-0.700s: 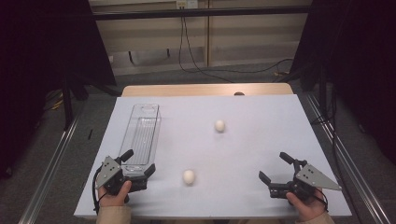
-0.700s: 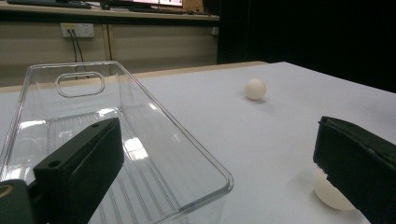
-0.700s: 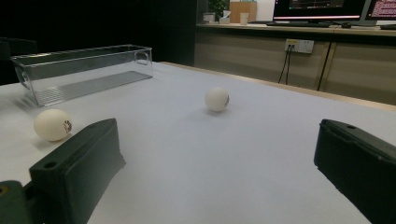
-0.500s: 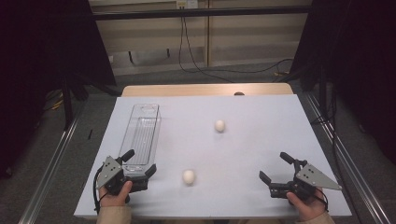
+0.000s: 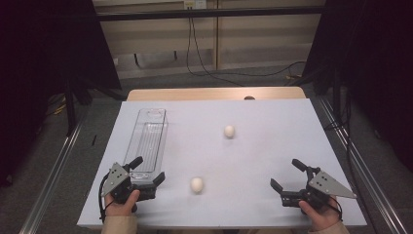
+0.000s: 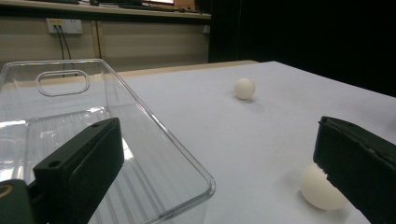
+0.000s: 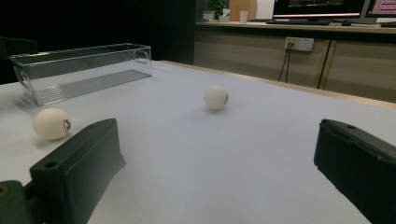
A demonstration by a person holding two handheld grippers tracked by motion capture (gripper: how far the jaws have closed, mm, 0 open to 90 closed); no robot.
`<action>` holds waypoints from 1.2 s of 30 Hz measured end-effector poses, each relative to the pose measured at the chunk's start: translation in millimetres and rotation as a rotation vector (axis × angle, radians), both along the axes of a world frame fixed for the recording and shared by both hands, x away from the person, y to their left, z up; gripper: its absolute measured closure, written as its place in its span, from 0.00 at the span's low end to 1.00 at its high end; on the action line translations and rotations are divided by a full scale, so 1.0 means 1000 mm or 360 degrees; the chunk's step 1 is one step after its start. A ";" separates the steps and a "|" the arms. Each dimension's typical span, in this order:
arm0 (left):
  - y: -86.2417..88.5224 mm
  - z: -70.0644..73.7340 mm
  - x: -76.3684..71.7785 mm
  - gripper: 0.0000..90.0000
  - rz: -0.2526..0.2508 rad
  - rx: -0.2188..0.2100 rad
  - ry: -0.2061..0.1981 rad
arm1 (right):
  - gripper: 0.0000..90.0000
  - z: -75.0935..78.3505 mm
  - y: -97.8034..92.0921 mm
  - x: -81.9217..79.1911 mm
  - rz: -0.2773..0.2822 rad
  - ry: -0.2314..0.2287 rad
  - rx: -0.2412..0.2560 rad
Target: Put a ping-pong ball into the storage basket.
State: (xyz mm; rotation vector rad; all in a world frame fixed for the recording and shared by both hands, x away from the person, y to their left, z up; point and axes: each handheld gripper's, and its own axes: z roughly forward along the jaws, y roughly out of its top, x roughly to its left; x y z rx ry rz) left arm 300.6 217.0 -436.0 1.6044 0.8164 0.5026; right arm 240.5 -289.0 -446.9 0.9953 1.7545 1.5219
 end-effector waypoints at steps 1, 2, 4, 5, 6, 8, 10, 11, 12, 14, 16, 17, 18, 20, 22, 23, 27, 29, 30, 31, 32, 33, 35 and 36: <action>0.000 0.000 0.000 0.02 0.0000 0.0000 0.0000 | 0.00 0.000 0.000 0.000 0.0004 0.0000 -0.0003; 0.000 0.000 0.000 0.02 -0.0004 0.0003 0.0002 | 0.00 0.000 0.000 0.000 0.0002 0.0000 -0.0005; -0.002 0.001 0.000 0.02 -0.0011 0.0003 0.0003 | 0.00 0.000 0.000 0.000 0.0003 0.0001 -0.0006; -0.002 0.001 0.000 0.02 -0.0012 -0.0004 0.0001 | 0.00 -0.001 0.000 0.000 0.0001 0.0004 -0.0003; -0.003 0.001 0.000 0.02 -0.0015 -0.0005 0.0004 | 0.00 -0.001 0.000 0.001 -0.0001 0.0005 0.0000; -0.003 0.001 0.001 0.02 -0.0022 0.0005 0.0012 | 0.00 -0.001 0.000 0.001 0.0002 0.0006 0.0002; -0.004 0.002 0.001 0.02 -0.0024 -0.0002 0.0014 | 0.00 -0.001 0.000 0.001 0.0006 0.0013 0.0003; -0.004 0.002 0.001 0.02 -0.0024 -0.0002 0.0014 | 0.00 -0.001 0.000 0.001 0.0007 0.0012 -0.0002; -0.005 0.002 0.001 0.02 -0.0023 -0.0005 0.0016 | 0.00 -0.001 0.000 0.001 0.0007 0.0012 -0.0002; -0.006 0.002 0.001 0.02 -0.0028 -0.0009 0.0028 | 0.00 -0.001 0.001 0.001 0.0017 0.0013 -0.0003; -0.008 0.003 0.000 0.02 -0.0037 -0.0004 0.0027 | 0.01 -0.001 0.001 0.000 0.0019 0.0013 -0.0001; -0.009 0.004 0.000 0.02 -0.0043 -0.0005 0.0029 | 0.00 -0.001 0.001 0.000 0.0017 0.0009 -0.0001; -0.010 0.004 0.000 0.02 -0.0046 -0.0008 0.0037 | 0.00 -0.001 0.001 0.000 0.0017 0.0010 -0.0001; -0.012 0.005 0.000 0.02 -0.0056 0.0000 0.0038 | 0.00 -0.001 0.000 0.000 0.0015 0.0008 -0.0001; -0.014 0.006 0.000 0.02 -0.0071 -0.0004 0.0045 | 0.01 -0.001 0.000 0.000 0.0014 0.0009 -0.0002; -0.015 0.006 0.000 0.02 -0.0077 -0.0006 0.0049 | 0.01 -0.001 0.000 0.000 0.0014 0.0012 -0.0002; -0.018 0.007 0.000 0.02 -0.0099 -0.0007 0.0065 | 0.01 -0.001 0.000 0.000 0.0020 0.0010 -0.0002; -0.021 0.008 0.001 0.02 -0.0105 -0.0013 0.0083 | 0.01 -0.001 0.000 0.000 0.0018 0.0012 0.0001; -0.021 0.008 0.001 0.02 -0.0114 -0.0010 0.0084 | 0.01 -0.001 0.000 0.000 0.0018 0.0012 0.0000; -0.022 0.008 0.001 0.02 -0.0119 -0.0009 0.0088 | 0.00 -0.001 0.000 0.000 0.0018 0.0013 0.0000; -0.022 0.008 0.001 0.02 -0.0125 -0.0010 0.0092 | 0.01 -0.001 0.000 0.000 0.0021 0.0014 0.0000; -0.023 0.008 0.001 0.02 -0.0130 -0.0004 0.0097 | 0.01 -0.001 0.001 0.001 0.0021 0.0013 0.0000; -0.024 0.008 0.002 0.02 -0.0133 -0.0006 0.0106 | 0.01 -0.001 0.001 0.001 0.0026 0.0013 -0.0006; -0.025 0.008 0.002 0.02 -0.0134 -0.0003 0.0108 | 0.01 -0.001 0.001 0.001 0.0027 0.0011 -0.0008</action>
